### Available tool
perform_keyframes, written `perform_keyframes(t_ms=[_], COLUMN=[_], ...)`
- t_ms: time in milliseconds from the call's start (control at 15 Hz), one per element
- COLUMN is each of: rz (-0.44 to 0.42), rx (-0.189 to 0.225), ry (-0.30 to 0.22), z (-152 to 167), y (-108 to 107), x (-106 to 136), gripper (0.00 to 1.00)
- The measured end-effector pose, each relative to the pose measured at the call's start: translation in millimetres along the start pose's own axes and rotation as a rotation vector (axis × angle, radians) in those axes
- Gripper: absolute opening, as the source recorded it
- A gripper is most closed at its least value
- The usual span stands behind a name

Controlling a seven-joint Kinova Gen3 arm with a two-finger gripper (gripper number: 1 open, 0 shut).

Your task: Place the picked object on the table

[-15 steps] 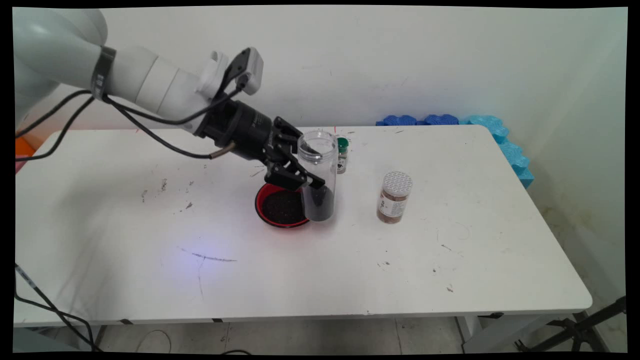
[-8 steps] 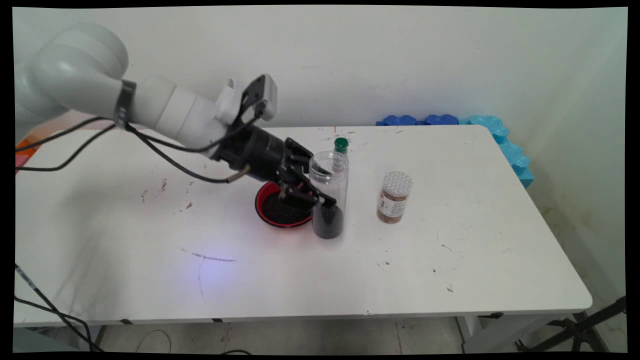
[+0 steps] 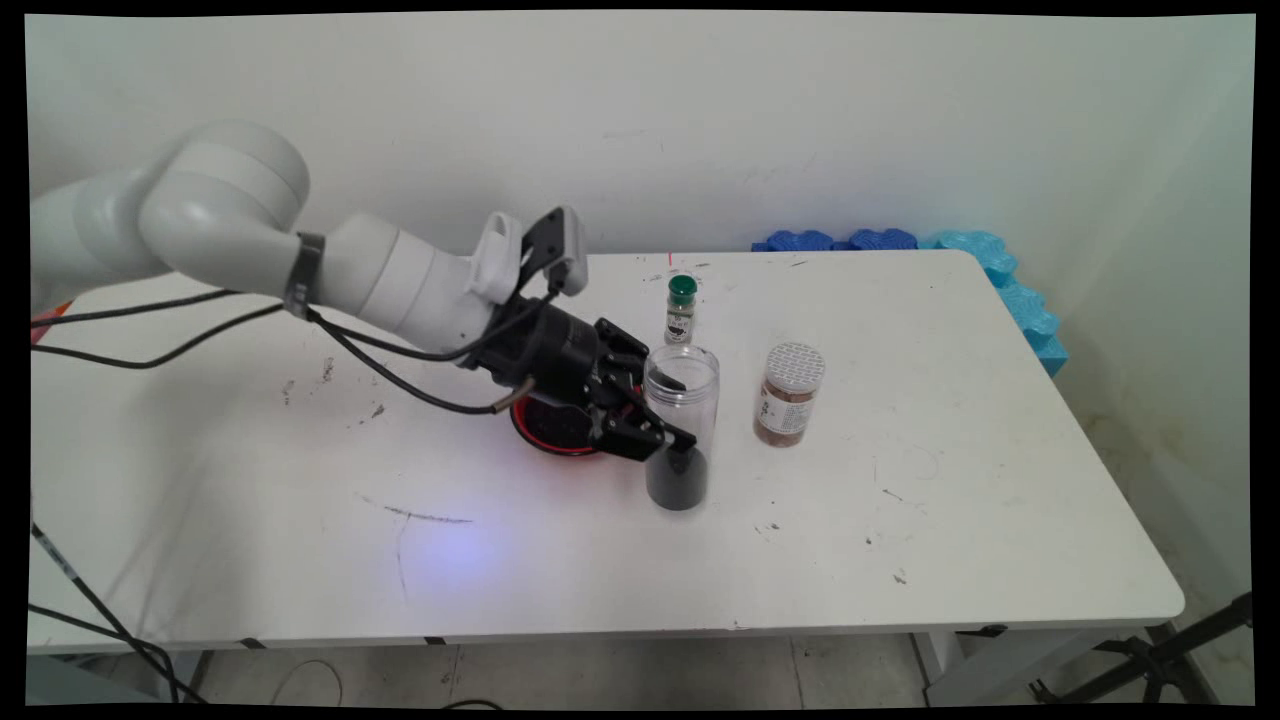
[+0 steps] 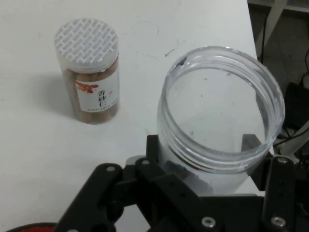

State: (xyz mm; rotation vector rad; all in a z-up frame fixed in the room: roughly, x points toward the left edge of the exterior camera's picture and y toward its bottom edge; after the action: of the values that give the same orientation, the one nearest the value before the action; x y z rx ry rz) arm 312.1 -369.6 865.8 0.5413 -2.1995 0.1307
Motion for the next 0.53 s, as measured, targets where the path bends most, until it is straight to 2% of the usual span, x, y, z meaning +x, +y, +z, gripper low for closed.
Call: perform_keyframes(t_ms=[533], rz=[-0.013], rx=[0.012], ry=[-0.006], z=[23], y=[1], x=[-15], gripper=[0.00])
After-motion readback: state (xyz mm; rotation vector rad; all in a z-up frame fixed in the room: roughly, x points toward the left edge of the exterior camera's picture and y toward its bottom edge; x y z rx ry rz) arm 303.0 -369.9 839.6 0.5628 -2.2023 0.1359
